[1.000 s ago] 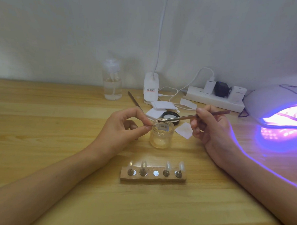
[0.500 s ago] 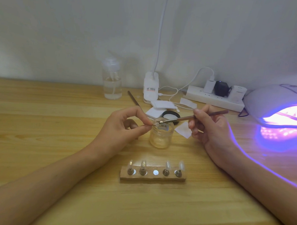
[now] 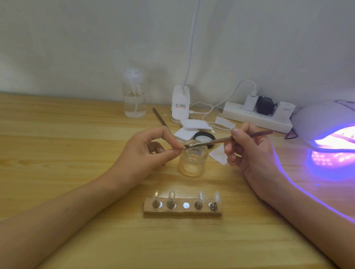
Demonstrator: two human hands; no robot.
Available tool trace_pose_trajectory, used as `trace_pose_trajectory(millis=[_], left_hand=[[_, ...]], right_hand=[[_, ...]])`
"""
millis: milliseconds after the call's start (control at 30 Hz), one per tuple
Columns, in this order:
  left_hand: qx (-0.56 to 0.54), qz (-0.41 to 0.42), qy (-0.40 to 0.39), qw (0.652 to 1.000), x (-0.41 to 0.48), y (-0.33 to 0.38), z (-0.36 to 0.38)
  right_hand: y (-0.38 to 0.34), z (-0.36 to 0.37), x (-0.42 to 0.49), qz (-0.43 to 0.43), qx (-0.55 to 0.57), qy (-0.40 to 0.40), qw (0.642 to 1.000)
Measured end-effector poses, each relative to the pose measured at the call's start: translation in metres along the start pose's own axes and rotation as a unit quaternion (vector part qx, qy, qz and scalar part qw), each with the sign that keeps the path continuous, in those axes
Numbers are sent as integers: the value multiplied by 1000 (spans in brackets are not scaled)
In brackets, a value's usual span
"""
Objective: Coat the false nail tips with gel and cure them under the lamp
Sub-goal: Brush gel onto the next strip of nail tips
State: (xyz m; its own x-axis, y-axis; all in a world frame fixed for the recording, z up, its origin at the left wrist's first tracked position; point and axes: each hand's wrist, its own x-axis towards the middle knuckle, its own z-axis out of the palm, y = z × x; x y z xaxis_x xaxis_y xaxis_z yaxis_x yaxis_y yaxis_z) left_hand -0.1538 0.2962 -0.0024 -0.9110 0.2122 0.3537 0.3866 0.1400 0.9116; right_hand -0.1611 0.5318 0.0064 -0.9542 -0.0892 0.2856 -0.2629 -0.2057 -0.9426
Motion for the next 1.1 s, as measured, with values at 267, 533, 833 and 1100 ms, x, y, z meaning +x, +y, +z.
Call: trace_pose_trajectory(millis=[267, 533, 833, 1100], left_hand=[[12, -19, 1, 1000, -1, 3, 1], [15, -33, 4, 999, -1, 4, 1], [10, -46, 6, 999, -2, 5, 1], [9, -53, 8, 999, -3, 7, 1]], right_hand=[[-1, 0, -1, -1, 7, -3, 1000], [-3, 3, -1, -4, 16, 3, 1000], [-2, 3, -2, 1, 15, 9, 1000], [-2, 2, -2, -2, 15, 6, 1000]])
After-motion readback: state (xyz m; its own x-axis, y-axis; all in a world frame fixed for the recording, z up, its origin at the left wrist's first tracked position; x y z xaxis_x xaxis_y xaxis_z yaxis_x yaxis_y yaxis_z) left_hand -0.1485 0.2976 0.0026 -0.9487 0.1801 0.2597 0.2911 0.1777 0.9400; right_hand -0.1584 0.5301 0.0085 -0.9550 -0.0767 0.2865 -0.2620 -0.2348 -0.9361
